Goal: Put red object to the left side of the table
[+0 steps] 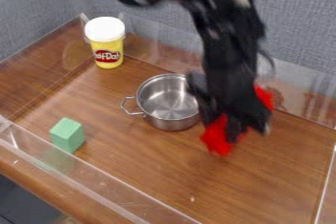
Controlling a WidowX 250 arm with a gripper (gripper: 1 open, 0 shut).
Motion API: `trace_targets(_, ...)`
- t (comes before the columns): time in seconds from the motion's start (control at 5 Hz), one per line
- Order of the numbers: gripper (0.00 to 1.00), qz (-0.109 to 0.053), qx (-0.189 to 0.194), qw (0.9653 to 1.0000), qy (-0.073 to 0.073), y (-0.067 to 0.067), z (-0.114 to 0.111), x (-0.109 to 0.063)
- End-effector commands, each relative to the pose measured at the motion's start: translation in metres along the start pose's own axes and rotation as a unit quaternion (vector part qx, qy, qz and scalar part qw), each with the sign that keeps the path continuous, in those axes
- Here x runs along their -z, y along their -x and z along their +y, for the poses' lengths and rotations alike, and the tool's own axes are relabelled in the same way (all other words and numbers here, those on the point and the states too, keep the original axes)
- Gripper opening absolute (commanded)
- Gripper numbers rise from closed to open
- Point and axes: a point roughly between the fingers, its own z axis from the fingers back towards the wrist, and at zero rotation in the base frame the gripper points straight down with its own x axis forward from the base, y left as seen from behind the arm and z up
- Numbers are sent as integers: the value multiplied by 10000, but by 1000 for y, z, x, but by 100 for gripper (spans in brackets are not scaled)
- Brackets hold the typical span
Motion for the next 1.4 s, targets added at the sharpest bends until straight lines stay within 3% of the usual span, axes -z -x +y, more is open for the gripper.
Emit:
trace_targets(0.0, 0, -539, -433, 9974, -197, -5, 37, -53)
trace_targets(0.2, 0, -535, -942, 9934, -375, 8, 83, -70)
trace_targets(0.4, 0, -490, -1138, 9914, -432, 22, 113, -72)
trace_targets(1.0, 0, -17, -1435, 9870, -721, 40, 187, -35)
trace_targets(1.2, 0, 165, -1394, 9870, -782, 43, 196, -16)
